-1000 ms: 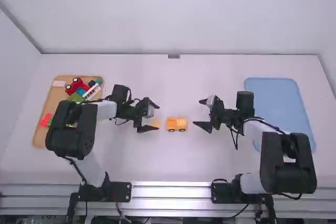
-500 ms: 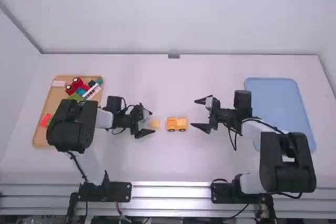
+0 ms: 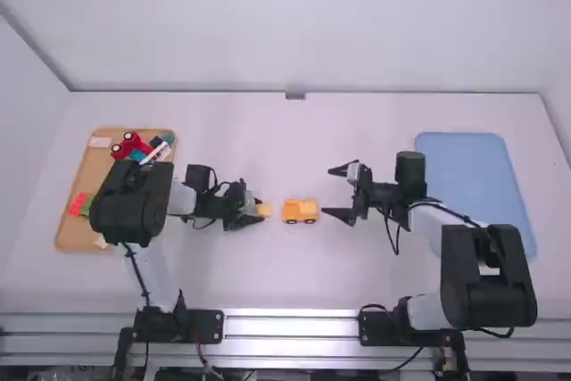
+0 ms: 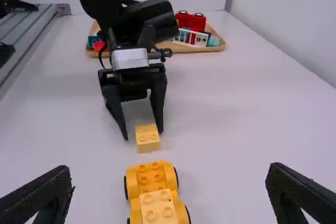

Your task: Assemble lego blocks to make yellow taxi

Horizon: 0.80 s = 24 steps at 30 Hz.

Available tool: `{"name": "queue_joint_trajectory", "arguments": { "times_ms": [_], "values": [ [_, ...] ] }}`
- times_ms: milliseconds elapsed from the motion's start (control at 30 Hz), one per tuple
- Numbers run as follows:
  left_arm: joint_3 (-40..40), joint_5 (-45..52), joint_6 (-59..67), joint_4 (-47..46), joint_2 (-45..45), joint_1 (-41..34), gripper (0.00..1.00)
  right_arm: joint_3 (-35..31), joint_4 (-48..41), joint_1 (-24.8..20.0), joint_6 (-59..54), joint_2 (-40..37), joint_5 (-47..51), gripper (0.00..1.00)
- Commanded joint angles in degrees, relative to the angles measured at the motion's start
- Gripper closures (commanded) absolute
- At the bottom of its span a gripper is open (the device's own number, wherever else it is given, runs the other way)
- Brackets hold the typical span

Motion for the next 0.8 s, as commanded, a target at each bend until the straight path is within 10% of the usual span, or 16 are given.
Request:
{"name": "queue_joint_trajectory", "arguments": {
  "times_ms": [0,767],
  "values": [
    [-0.11,0.17,1.99,-0.09,0.9,-0.79,0.58,-0.33,0.13,-0.17,0.42,-1.09,-0.42,0.01],
    [-1.16,-0.35,-6.78,4.61,-7.15,-4.61,0.9,-3.85,-1.7,4.26,-2.25,-1.01,11.23,0.02]
  ]
}}
